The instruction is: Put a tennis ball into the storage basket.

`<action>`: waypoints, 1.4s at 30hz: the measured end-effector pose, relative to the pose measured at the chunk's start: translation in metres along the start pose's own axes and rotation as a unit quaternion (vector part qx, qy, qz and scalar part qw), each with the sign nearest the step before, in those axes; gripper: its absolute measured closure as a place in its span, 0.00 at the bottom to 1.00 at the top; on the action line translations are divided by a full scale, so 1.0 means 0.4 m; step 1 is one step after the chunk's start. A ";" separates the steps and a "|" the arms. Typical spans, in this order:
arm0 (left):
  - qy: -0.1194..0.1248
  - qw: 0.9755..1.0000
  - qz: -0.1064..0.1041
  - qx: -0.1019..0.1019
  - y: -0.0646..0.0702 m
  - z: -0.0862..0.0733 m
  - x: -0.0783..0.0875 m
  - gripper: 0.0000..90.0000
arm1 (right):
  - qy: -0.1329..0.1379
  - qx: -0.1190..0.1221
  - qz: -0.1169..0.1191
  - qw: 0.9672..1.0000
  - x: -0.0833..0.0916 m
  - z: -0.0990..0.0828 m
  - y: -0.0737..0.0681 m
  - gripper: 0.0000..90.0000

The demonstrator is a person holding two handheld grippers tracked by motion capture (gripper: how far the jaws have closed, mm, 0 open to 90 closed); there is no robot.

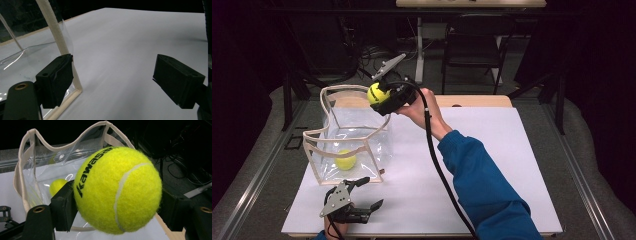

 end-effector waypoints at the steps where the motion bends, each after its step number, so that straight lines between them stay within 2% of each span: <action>1: 0.000 1.000 0.000 0.000 0.000 0.000 0.000 0.18 | 0.001 0.002 0.000 1.000 -0.001 0.002 -0.001 0.29; 15: 0.000 1.000 -0.001 0.001 0.001 0.000 0.000 0.18 | 0.009 0.010 0.004 1.000 -0.016 0.033 -0.025 0.29; 42: 0.003 1.000 -0.001 0.004 -0.002 0.001 0.001 0.18 | -0.027 0.010 0.018 0.999 -0.087 0.015 -0.047 0.28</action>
Point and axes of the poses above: each handheld gripper's, and its own axes: x roughly backward along the jaws, z roughly out of its top, y roughly to its right, the point moved 10 cm from there along -x, roughly forward along the jaws, and after that the axes turned 6 degrees about x, right-handed, at the moved point
